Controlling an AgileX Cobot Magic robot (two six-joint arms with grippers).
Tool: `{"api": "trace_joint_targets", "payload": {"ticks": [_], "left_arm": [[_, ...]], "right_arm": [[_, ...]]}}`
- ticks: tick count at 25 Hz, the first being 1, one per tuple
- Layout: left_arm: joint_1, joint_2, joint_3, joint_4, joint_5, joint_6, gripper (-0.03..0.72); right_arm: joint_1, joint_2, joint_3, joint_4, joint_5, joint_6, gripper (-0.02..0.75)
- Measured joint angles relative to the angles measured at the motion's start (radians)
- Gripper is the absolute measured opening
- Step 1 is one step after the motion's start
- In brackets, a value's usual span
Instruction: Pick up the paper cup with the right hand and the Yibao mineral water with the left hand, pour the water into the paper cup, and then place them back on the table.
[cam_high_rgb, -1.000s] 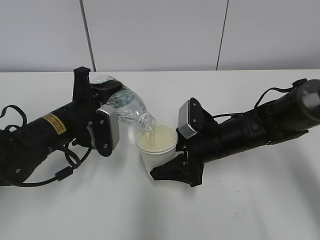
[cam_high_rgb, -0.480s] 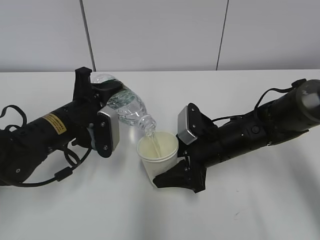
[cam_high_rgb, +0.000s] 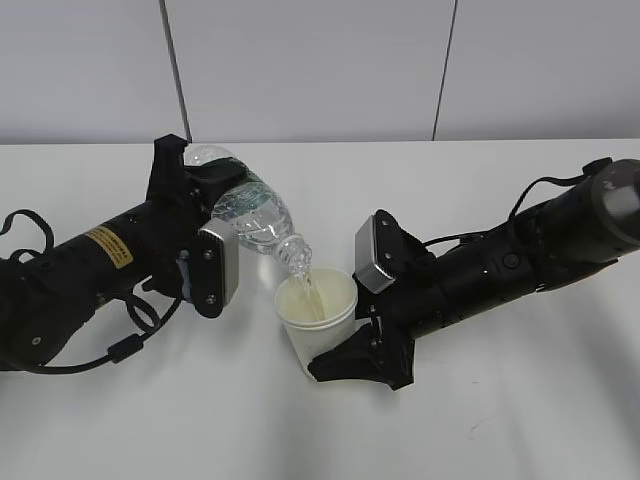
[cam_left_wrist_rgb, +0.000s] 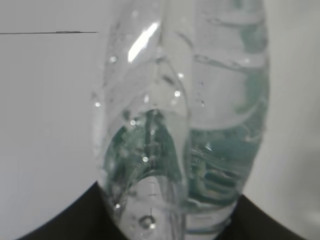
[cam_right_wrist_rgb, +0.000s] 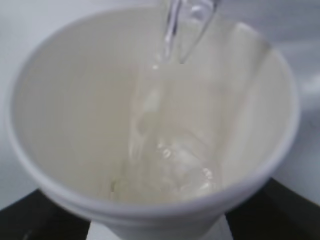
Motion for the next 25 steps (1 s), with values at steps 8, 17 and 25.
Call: {"api": "trace_joint_targets", "payload": {"ticks": [8,17,25], "left_arm": [[0.000,0.000,0.000,0.000,-0.001,0.030,0.313],[0.000,0.000,0.000,0.000,-0.003,0.062,0.313],[0.000,0.000,0.000,0.000,-0.003,0.072,0.313]], "right_arm": [[0.000,0.000,0.000,-0.013,0.001,0.006,0.529],[0.000,0.000,0.000,-0.029,0.004,0.017,0.529],[0.000,0.000,0.000,-0.029,0.004,0.019,0.529]]}}
